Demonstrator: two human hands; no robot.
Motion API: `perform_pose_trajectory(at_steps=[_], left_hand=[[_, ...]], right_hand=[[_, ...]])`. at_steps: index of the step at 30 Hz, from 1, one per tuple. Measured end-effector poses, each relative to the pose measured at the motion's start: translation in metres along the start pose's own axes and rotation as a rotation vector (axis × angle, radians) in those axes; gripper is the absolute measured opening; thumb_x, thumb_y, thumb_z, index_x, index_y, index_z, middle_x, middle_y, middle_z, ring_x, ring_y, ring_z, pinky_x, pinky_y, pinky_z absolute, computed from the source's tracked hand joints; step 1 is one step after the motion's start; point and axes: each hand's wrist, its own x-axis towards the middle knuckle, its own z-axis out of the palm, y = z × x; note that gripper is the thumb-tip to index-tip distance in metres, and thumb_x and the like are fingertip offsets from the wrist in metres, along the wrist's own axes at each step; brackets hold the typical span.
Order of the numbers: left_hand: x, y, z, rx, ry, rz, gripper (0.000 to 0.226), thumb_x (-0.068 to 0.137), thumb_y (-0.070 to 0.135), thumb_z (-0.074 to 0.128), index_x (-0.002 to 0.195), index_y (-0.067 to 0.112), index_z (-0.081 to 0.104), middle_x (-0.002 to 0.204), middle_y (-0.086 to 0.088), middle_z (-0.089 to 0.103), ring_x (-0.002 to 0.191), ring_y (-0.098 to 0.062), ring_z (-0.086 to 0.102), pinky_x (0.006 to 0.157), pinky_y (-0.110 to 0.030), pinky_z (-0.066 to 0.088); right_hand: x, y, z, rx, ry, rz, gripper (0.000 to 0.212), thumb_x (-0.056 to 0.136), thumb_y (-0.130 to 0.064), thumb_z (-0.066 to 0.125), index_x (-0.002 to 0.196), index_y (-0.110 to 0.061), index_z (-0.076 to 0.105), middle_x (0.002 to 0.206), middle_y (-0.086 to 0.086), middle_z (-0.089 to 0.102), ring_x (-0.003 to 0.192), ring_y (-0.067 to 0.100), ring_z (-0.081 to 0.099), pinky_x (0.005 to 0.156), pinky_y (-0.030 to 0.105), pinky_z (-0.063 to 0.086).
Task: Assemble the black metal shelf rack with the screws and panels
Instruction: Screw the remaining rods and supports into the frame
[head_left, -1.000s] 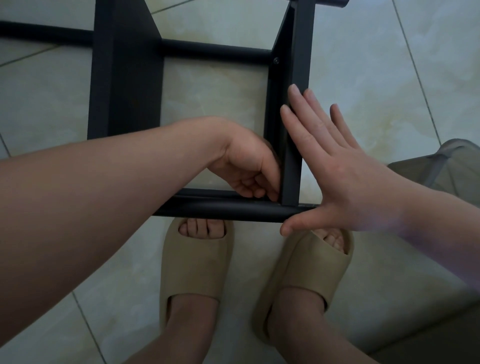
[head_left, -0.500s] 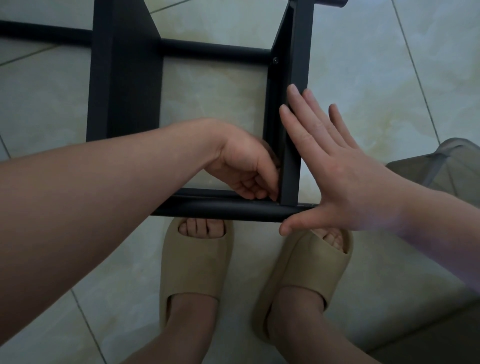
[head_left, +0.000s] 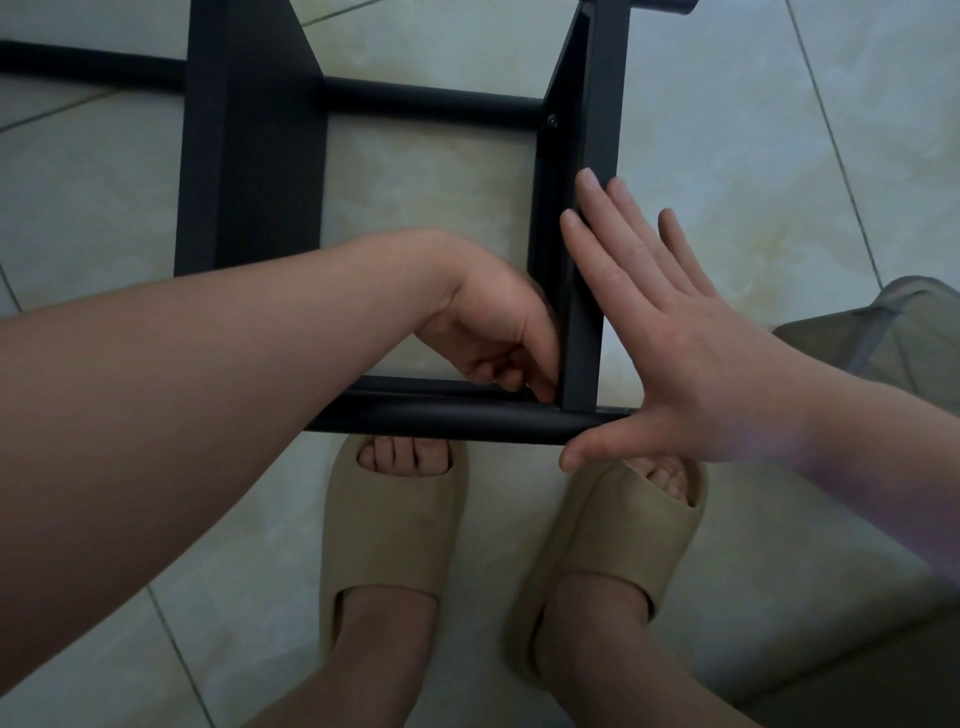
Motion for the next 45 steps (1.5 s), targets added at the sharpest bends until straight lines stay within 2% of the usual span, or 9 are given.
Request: perform_pose_trajectory(at_steps=[4, 12, 19, 24, 34, 37, 39, 42, 45], left_hand=[[0.0, 0.0, 0.0, -0.035, 0.009, 0.007, 0.031, 0.09, 0.001, 0.062, 0.066, 0.017, 0.073, 0.076, -0.003, 0.067, 0.062, -0.009, 0.047, 0.061, -0.022, 0.032], [-0.001, 0.0, 0.0, -0.04, 0.018, 0.018, 0.02, 0.09, 0.0, 0.062, 0.077, 0.013, 0.069, 0.074, -0.001, 0.066, 0.064, -0.01, 0.052, 0.064, -0.023, 0.035], [-0.004, -0.004, 0.0, -0.062, -0.028, -0.031, 0.006, 0.079, 0.018, 0.068, 0.077, 0.021, 0.073, 0.081, 0.003, 0.066, 0.066, -0.009, 0.051, 0.061, -0.023, 0.032], [-0.001, 0.002, 0.001, -0.071, -0.037, -0.058, 0.019, 0.092, 0.006, 0.059, 0.077, 0.015, 0.066, 0.073, 0.001, 0.061, 0.061, -0.008, 0.045, 0.056, -0.019, 0.032], [0.001, 0.001, 0.001, -0.098, -0.018, -0.021, 0.017, 0.092, 0.002, 0.058, 0.081, 0.012, 0.067, 0.067, 0.001, 0.061, 0.064, -0.009, 0.05, 0.066, -0.023, 0.044], [0.001, 0.0, 0.002, -0.121, -0.021, -0.008, 0.016, 0.092, 0.002, 0.057, 0.086, 0.012, 0.067, 0.076, 0.0, 0.063, 0.069, -0.01, 0.054, 0.074, -0.027, 0.046], [-0.003, -0.002, 0.004, -0.113, 0.008, -0.015, 0.014, 0.092, 0.005, 0.058, 0.092, 0.013, 0.069, 0.084, 0.0, 0.066, 0.076, -0.013, 0.057, 0.08, -0.031, 0.047], [-0.019, -0.006, 0.005, -0.01, 0.156, -0.062, 0.017, 0.093, 0.021, 0.063, 0.105, 0.015, 0.073, 0.099, -0.001, 0.074, 0.09, -0.017, 0.064, 0.087, -0.035, 0.051], [-0.049, -0.012, 0.008, 0.191, 0.285, -0.163, 0.028, 0.093, 0.043, 0.063, 0.103, 0.02, 0.076, 0.1, 0.002, 0.076, 0.093, -0.016, 0.069, 0.086, -0.033, 0.054]], right_hand=[[0.0, 0.0, 0.0, 0.005, 0.003, -0.003, 0.14, 0.069, -0.091, 0.052, 0.161, -0.005, -0.007, 0.169, 0.012, -0.02, 0.155, 0.026, -0.021, 0.126, 0.057, -0.003], [0.0, 0.0, 0.001, 0.002, 0.005, -0.002, 0.14, 0.068, -0.09, 0.054, 0.161, -0.005, -0.006, 0.169, 0.012, -0.019, 0.155, 0.026, -0.02, 0.126, 0.057, -0.003], [0.0, 0.0, 0.001, 0.005, 0.001, -0.001, 0.14, 0.068, -0.091, 0.052, 0.161, -0.005, -0.007, 0.169, 0.011, -0.02, 0.155, 0.025, -0.021, 0.126, 0.057, -0.003], [0.0, 0.0, 0.001, 0.013, 0.003, 0.001, 0.14, 0.068, -0.09, 0.053, 0.161, -0.005, -0.007, 0.169, 0.011, -0.02, 0.155, 0.025, -0.022, 0.126, 0.057, -0.004], [-0.001, 0.002, 0.003, 0.01, 0.015, -0.009, 0.14, 0.068, -0.09, 0.054, 0.161, -0.004, -0.005, 0.169, 0.012, -0.019, 0.155, 0.026, -0.02, 0.126, 0.058, -0.003], [0.0, 0.003, 0.004, 0.018, 0.024, -0.014, 0.139, 0.068, -0.089, 0.055, 0.162, -0.005, -0.005, 0.169, 0.012, -0.018, 0.156, 0.026, -0.019, 0.126, 0.056, -0.003], [0.0, 0.002, 0.005, 0.033, 0.029, -0.014, 0.139, 0.069, -0.088, 0.057, 0.162, -0.006, -0.005, 0.169, 0.01, -0.019, 0.156, 0.025, -0.02, 0.126, 0.055, -0.004], [-0.001, 0.0, 0.003, 0.059, 0.038, -0.004, 0.137, 0.069, -0.085, 0.059, 0.162, -0.008, -0.006, 0.169, 0.008, -0.02, 0.155, 0.022, -0.022, 0.126, 0.054, -0.006], [-0.003, -0.005, -0.001, 0.056, 0.03, 0.013, 0.136, 0.069, -0.083, 0.06, 0.162, -0.01, -0.008, 0.168, 0.003, -0.024, 0.154, 0.017, -0.024, 0.126, 0.049, -0.01]])
